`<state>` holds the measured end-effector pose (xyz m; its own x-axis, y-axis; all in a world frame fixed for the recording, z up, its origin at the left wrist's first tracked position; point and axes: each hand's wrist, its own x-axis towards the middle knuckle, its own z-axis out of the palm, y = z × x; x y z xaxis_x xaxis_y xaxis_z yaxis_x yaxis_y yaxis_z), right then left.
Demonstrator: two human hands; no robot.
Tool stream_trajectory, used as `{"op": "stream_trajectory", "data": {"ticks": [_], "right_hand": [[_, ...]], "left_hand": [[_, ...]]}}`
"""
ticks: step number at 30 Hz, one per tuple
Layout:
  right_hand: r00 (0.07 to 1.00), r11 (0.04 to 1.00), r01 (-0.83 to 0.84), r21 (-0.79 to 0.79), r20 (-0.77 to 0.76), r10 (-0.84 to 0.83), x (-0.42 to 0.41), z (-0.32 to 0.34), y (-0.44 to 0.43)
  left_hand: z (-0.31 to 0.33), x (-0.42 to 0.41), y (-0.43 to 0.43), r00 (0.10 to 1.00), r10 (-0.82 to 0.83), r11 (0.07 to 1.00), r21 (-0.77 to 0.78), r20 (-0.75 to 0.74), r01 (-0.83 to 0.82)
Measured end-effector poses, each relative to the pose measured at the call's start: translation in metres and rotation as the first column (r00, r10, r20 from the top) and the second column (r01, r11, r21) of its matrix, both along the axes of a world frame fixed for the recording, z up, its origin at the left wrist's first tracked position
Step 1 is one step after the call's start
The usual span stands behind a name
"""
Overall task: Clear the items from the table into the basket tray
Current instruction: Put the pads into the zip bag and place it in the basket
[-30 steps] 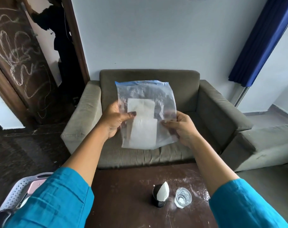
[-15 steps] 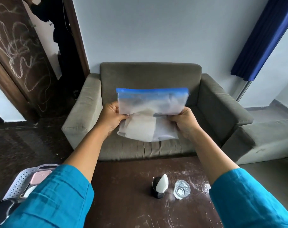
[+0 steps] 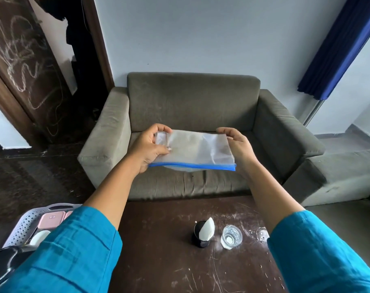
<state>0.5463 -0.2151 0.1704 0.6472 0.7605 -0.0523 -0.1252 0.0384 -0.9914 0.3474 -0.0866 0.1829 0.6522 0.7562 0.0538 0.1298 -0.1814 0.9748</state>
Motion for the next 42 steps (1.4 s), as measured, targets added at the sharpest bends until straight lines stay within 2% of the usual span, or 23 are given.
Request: {"op": "stream_trajectory", "data": {"ticks": [2, 3, 5, 7, 9, 12, 14, 15, 17, 19, 22, 23, 26, 30, 33, 35, 36, 38, 39, 42], "right_hand": [[0.952, 0.993, -0.112, 0.046, -0.28, 0.12, 0.004, -0.005, -0.003], [0.917, 0.974, -0.223, 0.034, -0.331, 0.221, 0.005, -0.008, -0.005], [0.905, 0.93, -0.366, -0.028, -0.244, 0.349, -0.002, -0.015, -0.004], [0.967, 0.969, -0.237, -0.063, -0.109, 0.23, -0.01, -0.021, 0.003], [0.997, 0.996, -0.065, -0.068, -0.049, 0.062, -0.018, -0.021, 0.011], [0.995, 0.994, -0.073, -0.087, 0.065, 0.079, -0.031, -0.018, 0.023], [0.976, 0.99, -0.117, -0.081, 0.174, 0.13, -0.042, -0.017, 0.031], [0.974, 0.987, -0.15, -0.059, 0.161, 0.158, -0.048, -0.017, 0.035], [0.966, 0.966, -0.26, -0.004, 0.01, 0.26, -0.054, -0.015, 0.04], [0.922, 0.936, -0.334, 0.113, -0.167, 0.349, -0.064, -0.015, 0.049], [0.844, 0.92, -0.204, 0.334, -0.417, 0.338, -0.09, -0.025, 0.066], [0.81, 0.912, -0.243, 0.329, -0.448, 0.378, -0.104, -0.03, 0.073], [0.751, 0.837, -0.539, 0.091, -0.396, 0.527, -0.152, -0.047, 0.086], [0.836, 0.881, -0.461, -0.108, -0.387, 0.39, -0.206, -0.063, 0.117], [0.858, 0.855, -0.485, -0.185, -0.29, 0.424, -0.233, -0.075, 0.146], [0.886, 0.827, -0.45, -0.336, -0.047, 0.462, -0.243, -0.088, 0.165], [0.855, 0.811, -0.421, -0.407, 0.121, 0.504, -0.25, -0.096, 0.177], [0.707, 0.782, -0.387, -0.489, 0.387, 0.592, -0.265, -0.108, 0.198], [0.63, 0.769, -0.384, -0.51, 0.465, 0.623, -0.274, -0.115, 0.208], [0.462, 0.725, -0.389, -0.568, 0.56, 0.687, -0.302, -0.138, 0.239]], "left_hand": [[-0.004, -0.001, 0.004, 0.994, 0.097, 0.995, 0.031, 0.051, -0.099], [-0.006, -0.002, 0.006, 0.991, 0.115, 0.992, 0.051, 0.068, -0.119], [-0.01, -0.004, 0.009, 0.992, 0.113, 0.985, 0.128, 0.06, -0.12], [-0.012, -0.008, 0.01, 0.993, 0.106, 0.976, 0.188, 0.048, -0.113], [-0.019, -0.011, 0.013, 0.989, 0.138, 0.968, 0.205, 0.059, -0.148], [-0.028, -0.021, 0.015, 0.968, 0.242, 0.955, 0.157, 0.074, -0.251], [-0.034, -0.035, 0.02, 0.968, 0.228, 0.97, 0.06, 0.105, -0.235], [-0.037, -0.043, 0.023, 0.975, 0.199, 0.979, 0.013, 0.101, -0.201], [-0.043, -0.058, 0.026, 0.985, 0.156, 0.988, -0.02, 0.071, -0.155], [-0.049, -0.072, 0.026, 0.976, 0.21, 0.978, -0.01, 0.057, -0.21], [-0.055, -0.085, 0.021, 0.916, 0.384, 0.923, -0.074, 0.12, -0.378], [-0.057, -0.091, 0.018, 0.886, 0.445, 0.895, -0.097, 0.129, -0.435], [-0.068, -0.106, 0.011, 0.842, 0.525, 0.849, -0.131, 0.121, -0.511], [-0.088, -0.143, 0.01, 0.829, 0.558, 0.825, -0.125, 0.027, -0.551], [-0.105, -0.185, 0.011, 0.8, 0.591, 0.789, -0.129, -0.106, -0.6], [-0.114, -0.212, 0.013, 0.776, 0.604, 0.769, -0.123, -0.181, -0.627], [-0.12, -0.227, 0.016, 0.752, 0.622, 0.749, -0.113, -0.217, -0.653], [-0.129, -0.256, 0.024, 0.696, 0.661, 0.71, -0.065, -0.279, -0.701], [-0.132, -0.27, 0.029, 0.673, 0.673, 0.697, -0.04, -0.305, -0.716], [-0.14, -0.311, 0.05, 0.632, 0.687, 0.678, 0.004, -0.359, -0.735]]}}
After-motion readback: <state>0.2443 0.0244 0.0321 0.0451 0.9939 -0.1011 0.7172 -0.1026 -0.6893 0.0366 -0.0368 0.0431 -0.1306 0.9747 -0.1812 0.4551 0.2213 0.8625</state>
